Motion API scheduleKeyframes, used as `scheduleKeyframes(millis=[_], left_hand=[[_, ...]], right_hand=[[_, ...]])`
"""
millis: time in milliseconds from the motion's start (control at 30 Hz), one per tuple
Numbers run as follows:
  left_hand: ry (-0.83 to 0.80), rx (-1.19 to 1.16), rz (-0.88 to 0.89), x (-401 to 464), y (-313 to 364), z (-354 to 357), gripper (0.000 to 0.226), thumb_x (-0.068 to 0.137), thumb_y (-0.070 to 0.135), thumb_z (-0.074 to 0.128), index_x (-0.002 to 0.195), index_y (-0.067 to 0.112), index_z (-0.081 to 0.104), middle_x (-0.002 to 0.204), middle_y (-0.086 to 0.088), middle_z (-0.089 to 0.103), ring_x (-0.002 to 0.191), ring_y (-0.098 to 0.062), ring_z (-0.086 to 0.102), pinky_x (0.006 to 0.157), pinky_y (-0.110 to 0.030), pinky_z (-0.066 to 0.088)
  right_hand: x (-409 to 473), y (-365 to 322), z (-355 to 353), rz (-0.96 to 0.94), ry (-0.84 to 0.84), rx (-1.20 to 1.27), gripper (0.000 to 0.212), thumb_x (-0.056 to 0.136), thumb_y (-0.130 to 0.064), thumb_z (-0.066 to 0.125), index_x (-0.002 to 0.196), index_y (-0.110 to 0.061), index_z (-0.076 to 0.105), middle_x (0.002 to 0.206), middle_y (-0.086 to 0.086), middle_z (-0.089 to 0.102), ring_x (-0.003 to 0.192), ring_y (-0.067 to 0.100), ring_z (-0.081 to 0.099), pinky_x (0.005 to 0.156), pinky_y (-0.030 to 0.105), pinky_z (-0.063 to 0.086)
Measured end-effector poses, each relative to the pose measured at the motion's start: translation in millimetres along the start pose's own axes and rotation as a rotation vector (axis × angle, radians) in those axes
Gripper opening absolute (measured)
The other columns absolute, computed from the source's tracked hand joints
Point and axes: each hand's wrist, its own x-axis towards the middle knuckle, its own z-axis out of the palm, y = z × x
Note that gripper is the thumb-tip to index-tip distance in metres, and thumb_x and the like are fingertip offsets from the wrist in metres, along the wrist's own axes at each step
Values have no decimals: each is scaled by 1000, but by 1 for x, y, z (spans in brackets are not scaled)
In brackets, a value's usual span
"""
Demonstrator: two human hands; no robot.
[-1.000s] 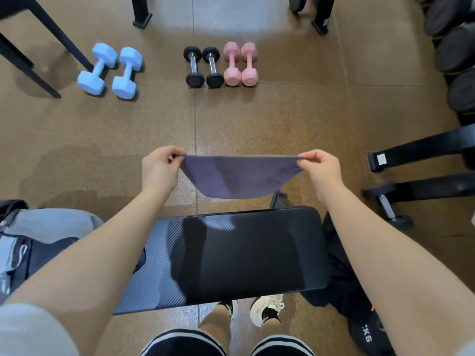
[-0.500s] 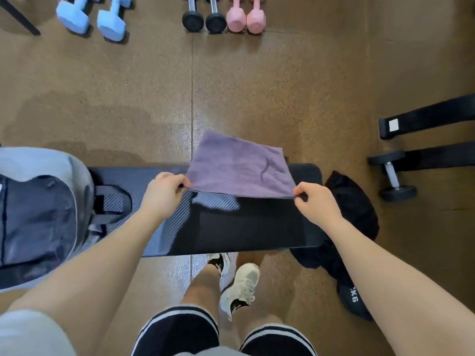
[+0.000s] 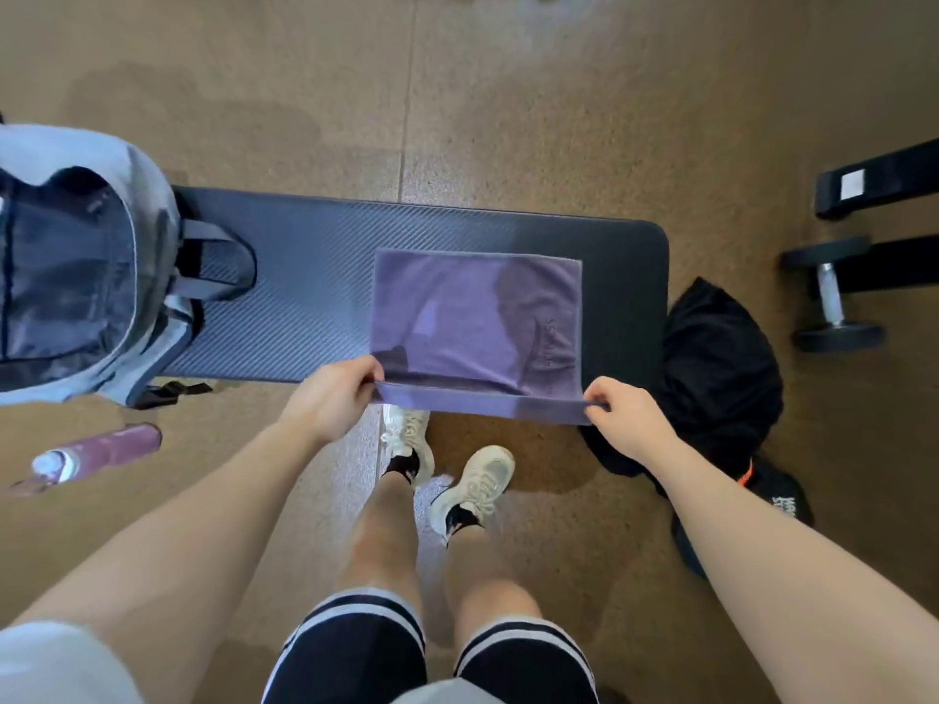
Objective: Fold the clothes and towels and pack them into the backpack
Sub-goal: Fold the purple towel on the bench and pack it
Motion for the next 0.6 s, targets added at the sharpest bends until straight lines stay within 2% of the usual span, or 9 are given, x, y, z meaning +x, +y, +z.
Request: scheduleKeyframes(millis=[167,333,433,500,600], left_hand=[[153,-154,-116,22,2,10,13,87,6,51,93,13,60,81,-4,61,81,-27,56,72,-31,39],[216,-233,-168,57,0,10,14,87,6,53,93,13,63,91,-5,67,86,-25,58,71,-25,35],[287,-228,-140,74,-4,8,15,88,6,53,97,9,64,97,-7,68,92,-25,59,78,-26,36],[373,-284,-139,85,-3,3,15,89,8,53,99,10,64,94,-6,66,87,-23,57,80,-22,36],[463,-371,-186,104,1,-7,14,90,13,52,100,15,63,86,1,61,80,-14,53,73,-16,34]], right_hand=[[23,-6,1,52,151,231,5,89,-13,53,86,-15,55,87,2,58,82,19,51,67,28,34],[57,-14,-3,75,199,320,5,89,-14,52,88,-14,57,90,3,59,86,20,52,70,29,38],[73,-22,-5,75,252,385,8,92,-16,50,95,-13,57,93,0,57,87,17,51,67,26,38],[82,-27,-8,62,309,472,9,94,-17,49,98,-14,56,96,-1,57,90,16,52,73,26,41],[102,-37,-17,58,368,536,7,95,-19,48,98,-17,54,96,-2,57,90,15,54,75,29,44]])
